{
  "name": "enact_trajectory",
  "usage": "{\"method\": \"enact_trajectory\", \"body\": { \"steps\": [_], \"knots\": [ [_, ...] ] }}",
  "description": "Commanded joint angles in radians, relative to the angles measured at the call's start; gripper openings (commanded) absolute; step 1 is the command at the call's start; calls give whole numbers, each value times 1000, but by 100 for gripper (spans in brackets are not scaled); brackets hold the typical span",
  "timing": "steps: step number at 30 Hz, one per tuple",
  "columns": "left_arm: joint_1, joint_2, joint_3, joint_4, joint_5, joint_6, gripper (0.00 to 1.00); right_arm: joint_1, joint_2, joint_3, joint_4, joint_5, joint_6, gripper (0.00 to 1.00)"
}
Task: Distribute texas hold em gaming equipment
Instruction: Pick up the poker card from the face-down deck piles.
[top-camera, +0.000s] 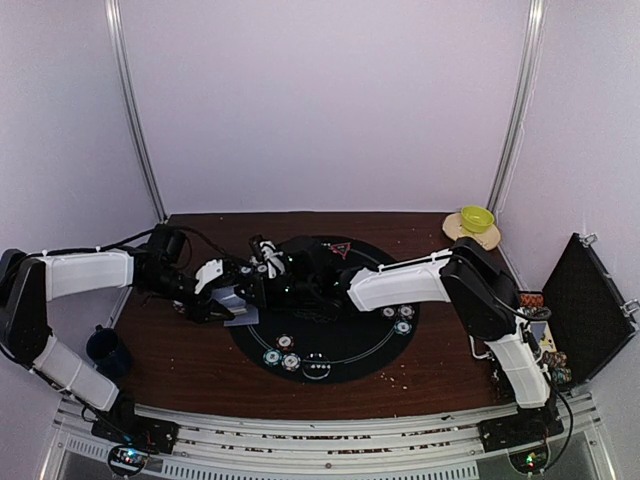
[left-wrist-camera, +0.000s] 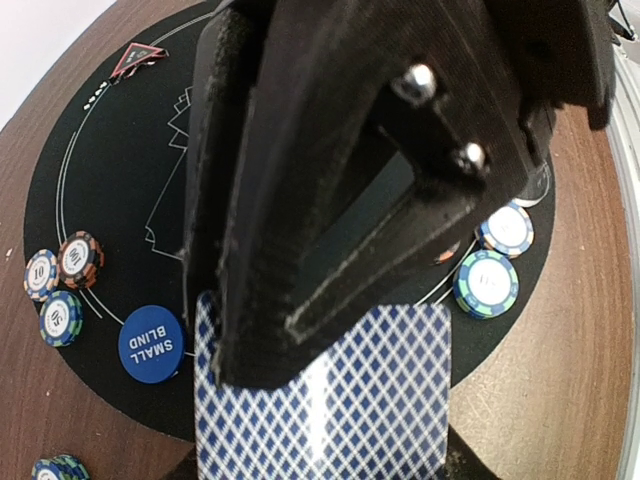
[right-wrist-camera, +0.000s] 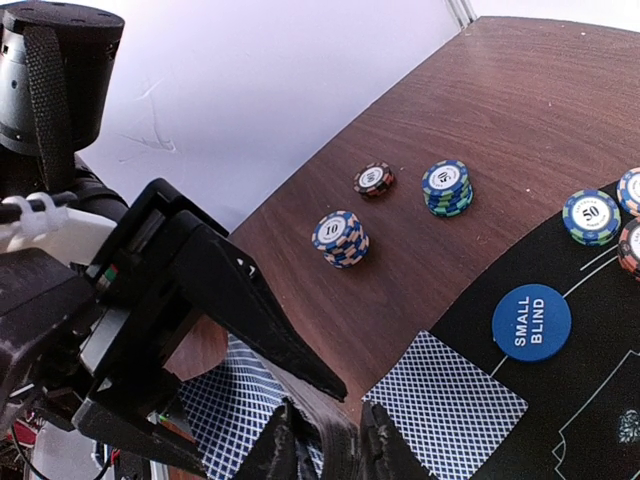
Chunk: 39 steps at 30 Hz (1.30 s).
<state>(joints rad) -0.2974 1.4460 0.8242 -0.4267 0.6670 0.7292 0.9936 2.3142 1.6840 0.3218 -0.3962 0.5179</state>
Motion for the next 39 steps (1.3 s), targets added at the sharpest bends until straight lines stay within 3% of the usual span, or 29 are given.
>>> {"method": "enact_trajectory", "body": {
  "steps": [1,9,14,26,31,39],
  "knots": [
    [-9,-3,15,-26,63,29,43,-41,-54,-37,-10,68,-26,24],
    [-9,6,16,-26,59,29,44,-42,-67,-51,18,4,-26,14],
    [-9,18,19,-26,54,29,44,-45,-79,-58,21,-27,-27,0],
    [-9,13,16,-7,40,12,44,-80,-184,-235,202,-65,65,0],
    [-9,-10,4,36,9,-25,44,-82,-270,-370,301,9,121,0],
    [-9,-11,-1,69,-21,-54,44,-72,-462,-710,535,307,279,0]
  ]
}}
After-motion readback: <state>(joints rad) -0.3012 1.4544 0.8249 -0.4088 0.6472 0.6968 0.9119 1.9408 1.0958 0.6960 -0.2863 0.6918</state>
